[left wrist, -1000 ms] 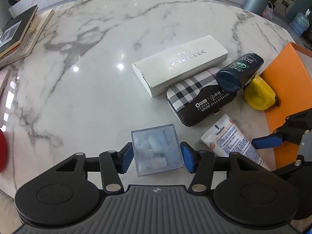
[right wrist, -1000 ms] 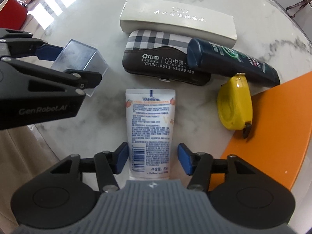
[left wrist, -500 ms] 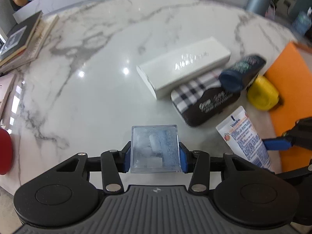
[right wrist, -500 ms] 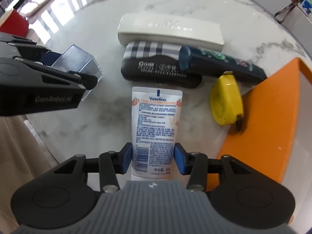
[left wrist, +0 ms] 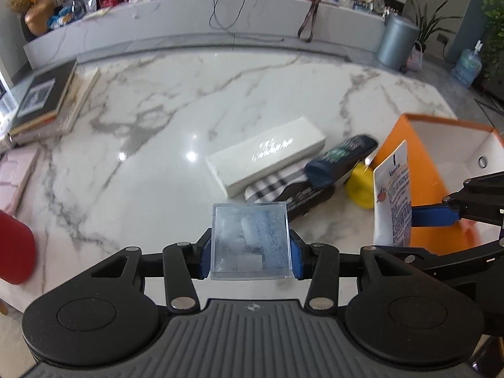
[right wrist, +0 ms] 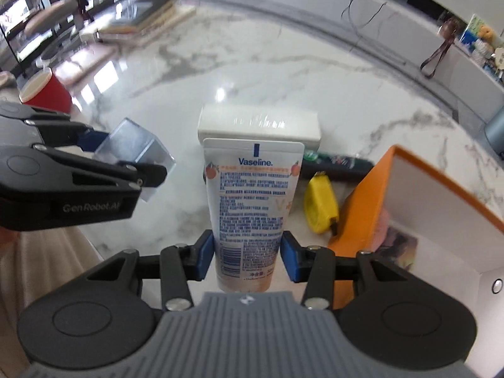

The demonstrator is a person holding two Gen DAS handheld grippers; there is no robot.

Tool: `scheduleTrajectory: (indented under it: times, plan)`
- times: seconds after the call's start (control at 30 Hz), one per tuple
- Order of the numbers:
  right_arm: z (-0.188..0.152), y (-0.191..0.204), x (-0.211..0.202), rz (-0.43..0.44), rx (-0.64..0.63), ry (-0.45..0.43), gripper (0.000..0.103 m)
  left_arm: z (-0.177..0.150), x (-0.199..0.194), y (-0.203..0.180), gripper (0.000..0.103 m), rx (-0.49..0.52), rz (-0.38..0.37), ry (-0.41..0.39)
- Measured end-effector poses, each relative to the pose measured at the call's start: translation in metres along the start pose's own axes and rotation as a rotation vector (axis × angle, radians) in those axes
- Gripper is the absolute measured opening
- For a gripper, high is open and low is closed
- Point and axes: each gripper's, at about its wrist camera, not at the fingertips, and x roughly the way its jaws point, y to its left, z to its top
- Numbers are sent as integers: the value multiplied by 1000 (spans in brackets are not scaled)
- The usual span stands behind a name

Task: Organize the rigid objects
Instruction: 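Carry the Vaseline tube into the orange box with the right gripper while the left carries the cube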

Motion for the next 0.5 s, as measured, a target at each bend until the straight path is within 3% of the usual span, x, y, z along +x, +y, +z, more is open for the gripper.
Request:
scheduleTrajectory:
  times: [0.3,0.5]
  plan:
    - [-5,-26,-62,-28,74,-173,46,16,-38,-33,52,33,-58,-92]
    - [-18,-64,-90,-86,138,-208,46,25,-49,-72,52,115,-135,-118]
